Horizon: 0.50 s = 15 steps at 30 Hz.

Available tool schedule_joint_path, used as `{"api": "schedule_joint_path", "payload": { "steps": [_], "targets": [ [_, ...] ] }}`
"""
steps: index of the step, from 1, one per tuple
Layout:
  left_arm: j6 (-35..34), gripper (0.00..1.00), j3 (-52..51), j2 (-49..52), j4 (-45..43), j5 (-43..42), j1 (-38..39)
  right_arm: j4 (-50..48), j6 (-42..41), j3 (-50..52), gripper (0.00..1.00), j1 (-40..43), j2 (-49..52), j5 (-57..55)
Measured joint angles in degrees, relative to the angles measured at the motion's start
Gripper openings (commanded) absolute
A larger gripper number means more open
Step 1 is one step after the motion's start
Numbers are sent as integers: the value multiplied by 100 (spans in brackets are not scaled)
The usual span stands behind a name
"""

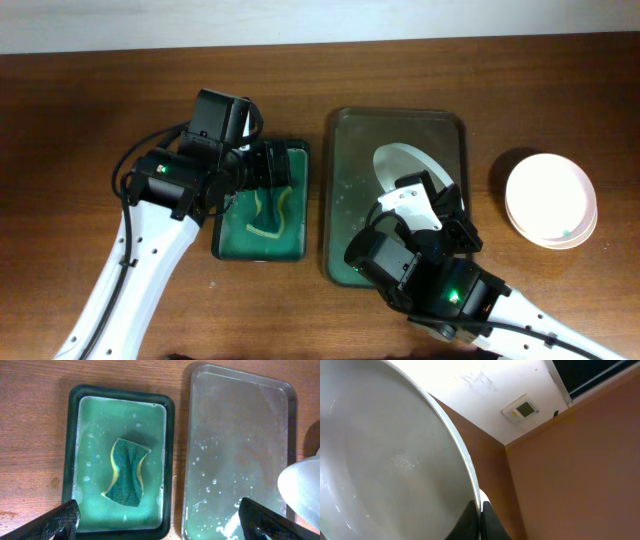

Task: Clean dirty plates on tray and stack at the side
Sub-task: 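Lift the last plate with right gripper and place it on the stack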

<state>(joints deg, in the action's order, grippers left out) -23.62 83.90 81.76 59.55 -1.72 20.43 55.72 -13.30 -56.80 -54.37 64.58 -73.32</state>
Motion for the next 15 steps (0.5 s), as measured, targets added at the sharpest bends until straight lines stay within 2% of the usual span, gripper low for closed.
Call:
{"api": "schedule_joint_path", "payload": {
  "steps": [11, 13, 15],
  "targets": [
    [0, 99, 2, 0, 0, 0, 0, -66, -31, 0, 4, 7, 0, 68],
    [0, 99, 2, 0, 2, 0, 0, -94, -258, 0, 4, 240, 0, 450],
    [0, 99, 0, 0, 7, 0, 0, -170, -505, 0, 4, 887, 11, 1172]
  ]
}}
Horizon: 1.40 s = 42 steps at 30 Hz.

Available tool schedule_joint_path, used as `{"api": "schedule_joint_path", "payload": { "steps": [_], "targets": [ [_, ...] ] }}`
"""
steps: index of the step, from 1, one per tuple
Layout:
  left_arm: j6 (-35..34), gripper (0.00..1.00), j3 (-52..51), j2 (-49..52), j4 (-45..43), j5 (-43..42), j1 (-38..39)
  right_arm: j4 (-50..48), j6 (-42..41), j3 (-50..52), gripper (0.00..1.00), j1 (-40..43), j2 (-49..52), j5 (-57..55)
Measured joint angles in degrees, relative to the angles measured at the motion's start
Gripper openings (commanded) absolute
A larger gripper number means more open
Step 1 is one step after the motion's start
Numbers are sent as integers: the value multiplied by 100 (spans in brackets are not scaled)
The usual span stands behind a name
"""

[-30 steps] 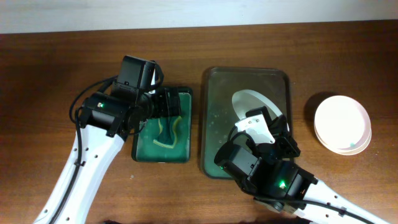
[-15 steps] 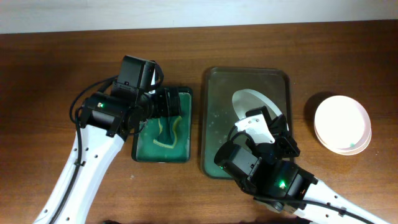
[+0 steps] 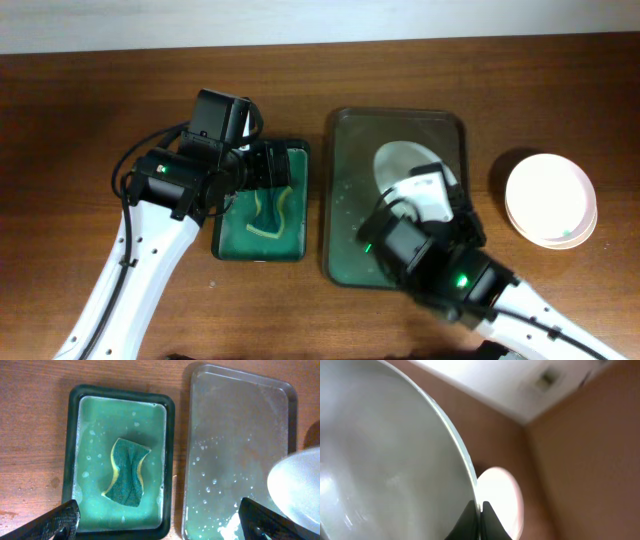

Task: Clean dirty plates on tray and stack at the side

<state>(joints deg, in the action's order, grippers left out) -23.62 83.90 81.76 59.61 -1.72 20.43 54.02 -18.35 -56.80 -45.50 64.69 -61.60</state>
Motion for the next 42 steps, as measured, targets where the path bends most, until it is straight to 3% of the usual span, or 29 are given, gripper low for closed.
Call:
{"api": "schedule_joint_path", "payload": {
  "steps": [5, 10, 15, 19, 20, 21, 22, 23, 26, 29, 34, 35, 36, 37, 42],
  "targets": [
    [0, 99, 0, 0, 11, 0, 0, -570, -105, 0, 4, 2765, 31, 3338],
    [2, 99, 0, 0, 13, 0, 0, -778, -17, 0, 4, 5652, 74, 5945],
    [0, 99, 0, 0, 17, -4, 0, -1349, -188, -2, 4, 8207, 855, 7042],
    [0, 99, 0, 0, 11, 0, 0, -1679, -597, -4, 4, 9289, 1930, 7248],
    [0, 99, 0, 0, 13, 0, 0, -1685, -654, -4, 4, 9390, 2159, 7265],
    [0, 99, 0, 0, 13, 0, 0, -1685, -680, -4, 17, 9425, 2350, 7278],
    [0, 99, 2, 0, 13, 0, 0, -1685, -695, -4, 41, 9427, 2472, 7309],
    [0, 99, 2, 0, 13, 0, 0, -1683, -715, -4, 45, 9427, 2608, 7350],
    [0, 99, 0, 0, 13, 0, 0, -1639, -627, -4, 49, 9427, 2662, 7482],
    [0, 99, 0, 0, 11, 0, 0, -1585, -496, -4, 48, 9381, 2514, 8367],
    [2, 99, 0, 0, 13, -2, 0, -1255, -17, -282, 49, 8199, 675, 9873],
    [0, 99, 0, 0, 15, -2, 0, -1200, 114, -330, 53, 7862, 297, 9980],
    [0, 100, 0, 0, 13, 0, 0, -1134, 243, -365, 66, 7451, -162, 10102],
    [0, 99, 0, 0, 15, 0, 0, -1073, 409, -393, 98, 6876, -728, 10240],
    [2, 99, 0, 0, 13, -2, 0, -1029, 704, -411, 98, 5123, -1910, 10155]
  ]
}}
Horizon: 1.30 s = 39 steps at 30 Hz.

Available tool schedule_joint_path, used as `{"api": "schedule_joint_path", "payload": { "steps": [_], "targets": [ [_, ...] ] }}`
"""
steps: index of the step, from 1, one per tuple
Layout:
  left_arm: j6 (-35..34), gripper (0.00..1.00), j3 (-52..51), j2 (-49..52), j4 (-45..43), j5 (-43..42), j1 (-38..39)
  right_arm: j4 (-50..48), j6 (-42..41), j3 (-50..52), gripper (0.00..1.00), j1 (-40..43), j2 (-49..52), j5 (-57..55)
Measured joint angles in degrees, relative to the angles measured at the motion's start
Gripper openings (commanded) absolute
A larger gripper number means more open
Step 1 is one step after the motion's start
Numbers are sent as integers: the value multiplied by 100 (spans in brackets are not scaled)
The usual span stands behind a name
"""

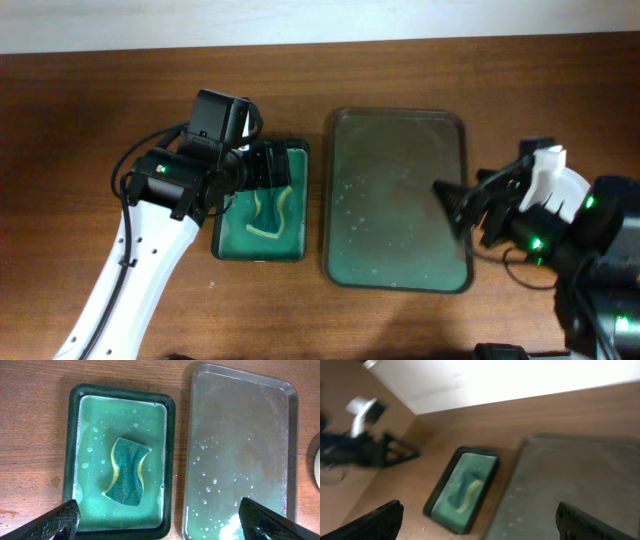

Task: Clean dirty plates on tray and stack at the side

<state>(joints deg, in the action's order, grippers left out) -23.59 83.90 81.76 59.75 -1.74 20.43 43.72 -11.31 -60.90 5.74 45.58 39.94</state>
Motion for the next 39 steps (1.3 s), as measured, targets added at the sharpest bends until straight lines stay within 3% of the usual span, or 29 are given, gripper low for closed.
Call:
{"api": "schedule_joint_path", "payload": {
  "steps": [3, 8, 12, 16, 21, 28, 36, 39],
  "targets": [
    [-2, 99, 0, 0, 0, 0, 0, 33, 61, 0, 98, -629, -271, -42],
    [-2, 99, 0, 0, 0, 0, 0, 61, 138, 0, 98, -859, -289, -256],
    [-2, 99, 0, 0, 0, 0, 0, -85, 940, 7, 98, -859, -367, -444],
    [-2, 99, 2, 0, -4, 0, 0, -127, 1779, 413, 98, -863, -1248, -1130],
    [-2, 100, 0, 0, 0, 0, 0, -236, 2065, 1939, 98, -811, -2712, -1762],
    [-2, 99, 0, 0, -2, 0, 0, -1786, 2026, 4350, 98, -603, -4387, -1939],
    [-2, 99, 0, 0, 0, 0, 0, -4089, 2024, 5834, 98, -603, -4478, -1958],
    [-2, 99, 0, 0, 0, 0, 0, -4253, 2026, 6013, 98, -603, -4478, -1958]
  ]
}}
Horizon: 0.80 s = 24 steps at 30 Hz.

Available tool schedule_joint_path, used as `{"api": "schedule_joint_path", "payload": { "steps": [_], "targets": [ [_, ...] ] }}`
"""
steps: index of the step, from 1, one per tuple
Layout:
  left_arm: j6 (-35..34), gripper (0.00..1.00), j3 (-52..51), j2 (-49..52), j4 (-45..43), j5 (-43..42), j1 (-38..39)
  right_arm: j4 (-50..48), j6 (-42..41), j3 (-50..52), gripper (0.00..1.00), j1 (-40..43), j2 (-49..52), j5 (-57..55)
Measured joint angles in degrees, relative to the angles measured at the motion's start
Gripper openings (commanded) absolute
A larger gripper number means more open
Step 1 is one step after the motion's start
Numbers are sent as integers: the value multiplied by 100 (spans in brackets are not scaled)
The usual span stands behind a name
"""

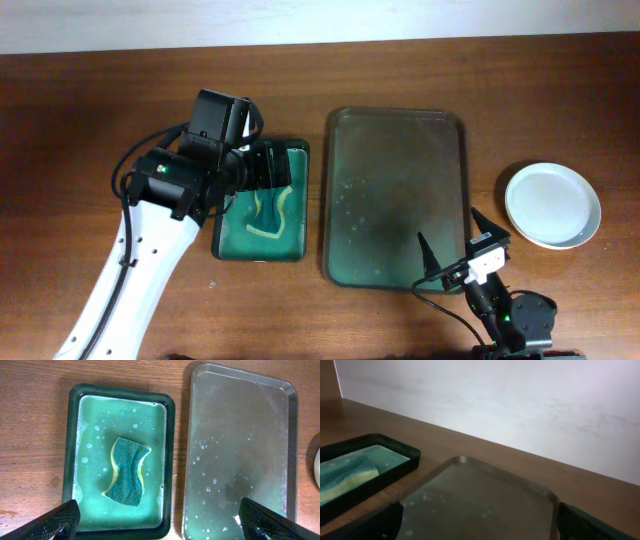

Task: Clean dirty plates on tray and stack at the side

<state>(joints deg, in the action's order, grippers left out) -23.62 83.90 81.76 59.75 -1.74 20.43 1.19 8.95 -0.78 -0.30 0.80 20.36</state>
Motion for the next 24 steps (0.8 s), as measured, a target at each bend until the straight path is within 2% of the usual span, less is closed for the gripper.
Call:
{"api": "schedule_joint_path", "payload": {
  "steps": [21, 24],
  "targets": [
    [0, 99, 0, 0, 7, 2, 0, 140, 0, 2, 98, 0, 0, 0],
    [4, 99, -13, -48, 216, 184, 2, 140, -4, 2, 98, 0, 0, 0]
  ]
}}
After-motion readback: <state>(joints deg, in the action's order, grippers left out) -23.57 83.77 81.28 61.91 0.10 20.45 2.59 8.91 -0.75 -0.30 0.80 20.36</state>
